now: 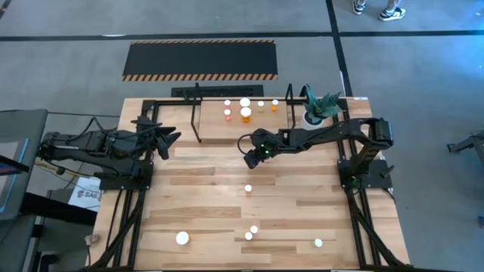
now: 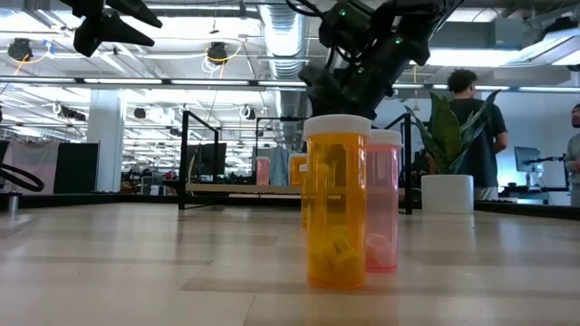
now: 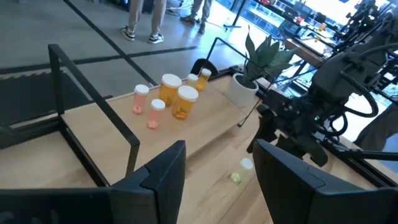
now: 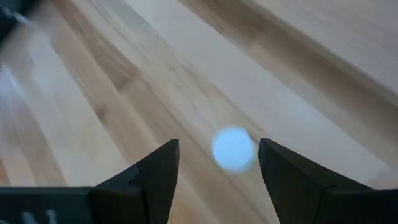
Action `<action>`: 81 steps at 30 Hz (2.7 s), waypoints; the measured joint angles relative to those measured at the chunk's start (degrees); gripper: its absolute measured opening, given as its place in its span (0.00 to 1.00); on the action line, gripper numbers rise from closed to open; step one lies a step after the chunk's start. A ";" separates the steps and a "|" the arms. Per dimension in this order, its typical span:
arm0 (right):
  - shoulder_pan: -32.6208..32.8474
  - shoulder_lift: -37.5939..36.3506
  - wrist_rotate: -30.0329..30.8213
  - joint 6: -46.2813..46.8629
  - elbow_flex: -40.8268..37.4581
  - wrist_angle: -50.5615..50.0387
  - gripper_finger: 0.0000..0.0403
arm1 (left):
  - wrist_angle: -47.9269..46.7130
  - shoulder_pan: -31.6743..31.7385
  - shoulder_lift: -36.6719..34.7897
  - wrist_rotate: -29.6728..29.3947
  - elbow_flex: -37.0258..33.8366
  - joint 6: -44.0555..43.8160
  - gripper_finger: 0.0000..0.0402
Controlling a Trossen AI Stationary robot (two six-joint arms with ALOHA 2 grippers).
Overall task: Pick and place medicine bottles onto shelf by color
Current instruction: Put the left yellow pill bottle on the shelf aligned with the other yellow pill bottle
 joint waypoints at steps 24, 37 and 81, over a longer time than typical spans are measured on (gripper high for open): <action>0.00 5.10 1.51 -6.19 -0.09 0.71 0.59 | -0.46 0.00 0.02 0.35 0.02 0.22 0.43; 0.04 5.57 1.46 -5.98 0.02 3.31 0.33 | -0.46 0.00 0.02 0.33 0.02 0.24 0.43; -18.06 -5.52 2.85 -18.26 0.00 -5.05 0.35 | -0.38 0.00 0.02 -11.15 0.02 -1.07 0.43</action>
